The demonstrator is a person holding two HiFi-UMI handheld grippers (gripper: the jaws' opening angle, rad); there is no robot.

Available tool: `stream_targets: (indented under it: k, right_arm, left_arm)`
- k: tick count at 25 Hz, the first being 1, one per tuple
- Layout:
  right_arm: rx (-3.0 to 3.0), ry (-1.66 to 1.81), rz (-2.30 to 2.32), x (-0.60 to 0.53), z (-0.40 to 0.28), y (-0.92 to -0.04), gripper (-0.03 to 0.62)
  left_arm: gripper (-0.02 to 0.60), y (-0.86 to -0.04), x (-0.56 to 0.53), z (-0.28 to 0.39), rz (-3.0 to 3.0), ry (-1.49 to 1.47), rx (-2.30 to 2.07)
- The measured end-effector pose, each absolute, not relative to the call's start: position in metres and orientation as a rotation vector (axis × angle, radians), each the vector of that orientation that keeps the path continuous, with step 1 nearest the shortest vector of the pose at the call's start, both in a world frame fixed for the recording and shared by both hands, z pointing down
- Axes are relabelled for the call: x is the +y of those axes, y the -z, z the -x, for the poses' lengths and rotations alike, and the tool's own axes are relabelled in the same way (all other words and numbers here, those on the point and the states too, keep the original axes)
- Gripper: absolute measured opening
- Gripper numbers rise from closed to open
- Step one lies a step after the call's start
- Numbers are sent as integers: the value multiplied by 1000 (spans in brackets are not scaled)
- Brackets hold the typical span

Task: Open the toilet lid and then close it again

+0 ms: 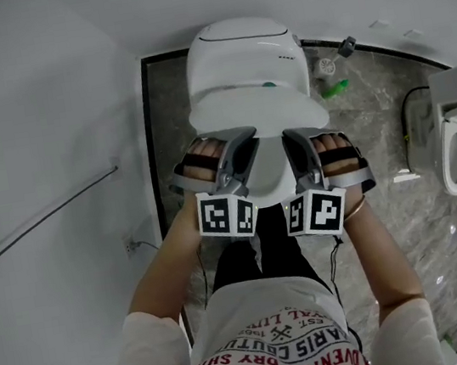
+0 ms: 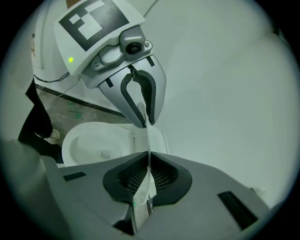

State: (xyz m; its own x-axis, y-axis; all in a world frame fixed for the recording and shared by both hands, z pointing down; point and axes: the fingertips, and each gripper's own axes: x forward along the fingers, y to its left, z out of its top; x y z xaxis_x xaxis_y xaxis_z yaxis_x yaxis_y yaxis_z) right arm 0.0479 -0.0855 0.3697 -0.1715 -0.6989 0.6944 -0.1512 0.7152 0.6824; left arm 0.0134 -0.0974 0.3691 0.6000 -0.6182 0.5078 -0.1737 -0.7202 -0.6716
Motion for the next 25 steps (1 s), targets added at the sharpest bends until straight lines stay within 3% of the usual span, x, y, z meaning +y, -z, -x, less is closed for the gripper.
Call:
stream_targets:
  k: [25]
  right_arm:
    - [-1854, 495, -630, -260, -68, -337, 29]
  left_arm:
    - [71, -338, -272, -34, 2339, 1047, 620]
